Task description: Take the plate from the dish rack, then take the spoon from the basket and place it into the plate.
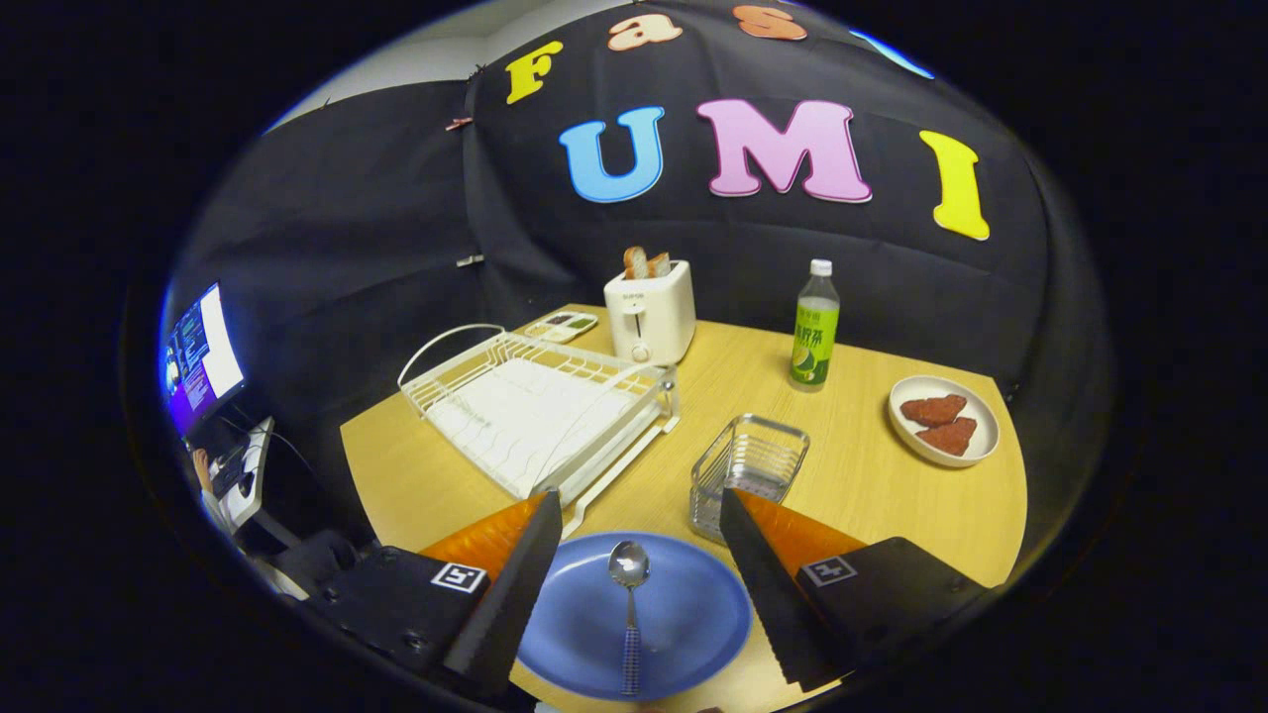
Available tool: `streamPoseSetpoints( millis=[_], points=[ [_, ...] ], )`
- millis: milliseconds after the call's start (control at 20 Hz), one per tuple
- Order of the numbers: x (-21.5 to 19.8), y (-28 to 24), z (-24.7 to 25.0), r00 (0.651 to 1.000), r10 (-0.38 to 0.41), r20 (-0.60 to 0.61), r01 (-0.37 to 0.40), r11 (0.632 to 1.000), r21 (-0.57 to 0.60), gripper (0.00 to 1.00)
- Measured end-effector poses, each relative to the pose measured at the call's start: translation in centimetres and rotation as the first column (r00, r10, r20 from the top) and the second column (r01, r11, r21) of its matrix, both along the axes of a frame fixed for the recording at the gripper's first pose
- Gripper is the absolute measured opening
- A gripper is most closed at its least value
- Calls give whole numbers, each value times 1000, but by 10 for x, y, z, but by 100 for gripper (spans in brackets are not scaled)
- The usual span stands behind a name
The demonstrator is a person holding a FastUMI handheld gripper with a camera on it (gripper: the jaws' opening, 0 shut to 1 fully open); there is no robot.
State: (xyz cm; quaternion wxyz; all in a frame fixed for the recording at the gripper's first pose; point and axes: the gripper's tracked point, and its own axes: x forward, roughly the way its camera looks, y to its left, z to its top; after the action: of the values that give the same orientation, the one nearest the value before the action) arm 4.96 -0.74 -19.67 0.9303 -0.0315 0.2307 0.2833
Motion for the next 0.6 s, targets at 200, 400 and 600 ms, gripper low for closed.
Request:
streamPoseSetpoints(
  millis=[200,400,600],
  points=[
    [20,-13,59,989,-112,92,108,993,51,99],
    [33,-36,116,947,-262,183,248,964,99,99],
    [26,-71,156,865,-440,243,416,898,147,99]
  ],
)
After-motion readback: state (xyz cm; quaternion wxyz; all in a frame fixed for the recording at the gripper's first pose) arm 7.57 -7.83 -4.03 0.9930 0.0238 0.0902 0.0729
